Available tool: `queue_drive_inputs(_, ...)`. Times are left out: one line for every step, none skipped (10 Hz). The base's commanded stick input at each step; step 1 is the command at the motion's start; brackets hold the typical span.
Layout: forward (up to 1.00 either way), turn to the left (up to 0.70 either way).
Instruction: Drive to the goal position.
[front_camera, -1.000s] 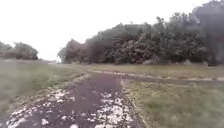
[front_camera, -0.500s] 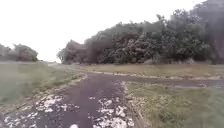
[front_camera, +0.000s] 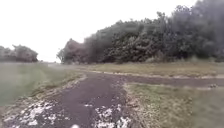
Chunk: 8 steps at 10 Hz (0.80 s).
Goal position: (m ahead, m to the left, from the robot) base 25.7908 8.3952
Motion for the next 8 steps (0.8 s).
queue_drive_inputs(0.7,0.0)
queue_drive_inputs(0.7,0.0)
queue_drive_inputs(0.7,0.0)
queue_drive_inputs(0.7,0.0)
queue_drive_inputs(0.7,0.0)
queue_drive_inputs(0.7,0.0)
queue_drive_inputs(0.7,0.0)
queue_drive_inputs(0.7,0.0)
